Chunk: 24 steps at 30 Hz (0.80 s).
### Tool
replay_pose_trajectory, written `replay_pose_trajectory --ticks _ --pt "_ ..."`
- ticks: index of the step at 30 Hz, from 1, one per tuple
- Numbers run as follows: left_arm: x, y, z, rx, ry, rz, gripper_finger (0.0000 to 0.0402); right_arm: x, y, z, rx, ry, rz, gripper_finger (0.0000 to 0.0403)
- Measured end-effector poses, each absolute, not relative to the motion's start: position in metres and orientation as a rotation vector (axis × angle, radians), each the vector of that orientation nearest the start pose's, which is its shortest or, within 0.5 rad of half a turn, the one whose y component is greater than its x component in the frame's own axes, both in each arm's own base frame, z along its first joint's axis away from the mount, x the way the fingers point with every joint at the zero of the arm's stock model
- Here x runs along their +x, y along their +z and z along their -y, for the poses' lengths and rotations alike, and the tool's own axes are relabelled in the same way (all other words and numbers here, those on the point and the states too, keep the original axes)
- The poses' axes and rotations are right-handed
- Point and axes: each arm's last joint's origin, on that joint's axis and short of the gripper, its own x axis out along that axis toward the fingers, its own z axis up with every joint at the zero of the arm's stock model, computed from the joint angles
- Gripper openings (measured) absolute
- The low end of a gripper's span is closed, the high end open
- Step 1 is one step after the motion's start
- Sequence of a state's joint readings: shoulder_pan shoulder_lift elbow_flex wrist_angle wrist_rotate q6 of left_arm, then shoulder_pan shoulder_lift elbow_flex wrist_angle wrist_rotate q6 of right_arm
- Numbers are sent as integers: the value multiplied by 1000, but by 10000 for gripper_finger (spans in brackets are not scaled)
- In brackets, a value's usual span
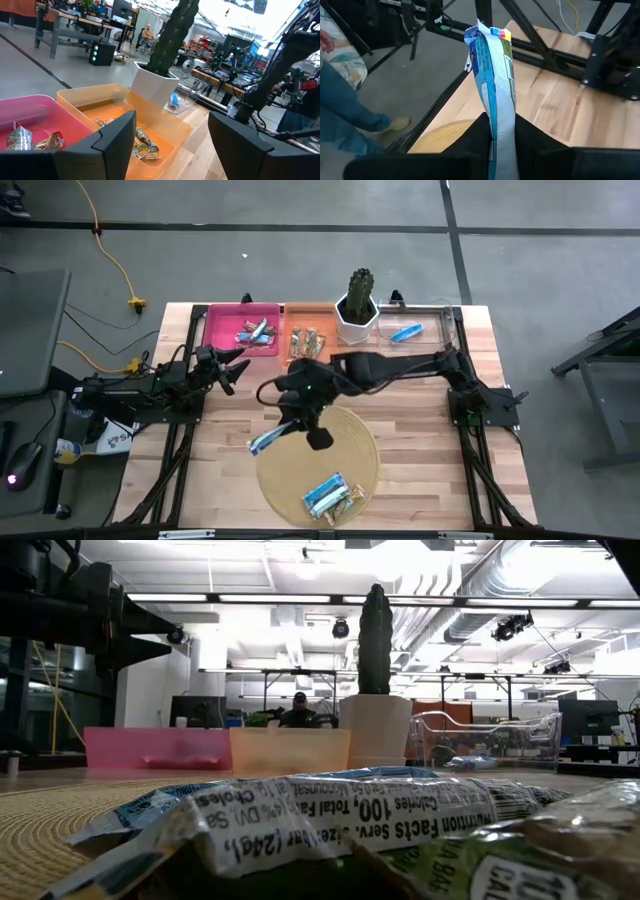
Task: Pick and place Granola Bars by type
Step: Put the blue granola bar into the transparent bin
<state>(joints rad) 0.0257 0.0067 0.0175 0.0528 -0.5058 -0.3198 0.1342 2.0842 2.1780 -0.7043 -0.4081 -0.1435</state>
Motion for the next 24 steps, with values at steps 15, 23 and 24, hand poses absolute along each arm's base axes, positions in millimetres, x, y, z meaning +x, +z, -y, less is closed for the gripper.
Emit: replay_pose_trajectory --ticks 15,23,24 --pt "93 174 -16 -327 517 147 245 399 432 -48 -93 533 -594 42" --pt "93 174 -16 -327 517 146 245 335 484 -39 -123 421 -529 41" --pt "93 174 -16 -327 517 147 245 326 489 -37 -125 405 -531 41"
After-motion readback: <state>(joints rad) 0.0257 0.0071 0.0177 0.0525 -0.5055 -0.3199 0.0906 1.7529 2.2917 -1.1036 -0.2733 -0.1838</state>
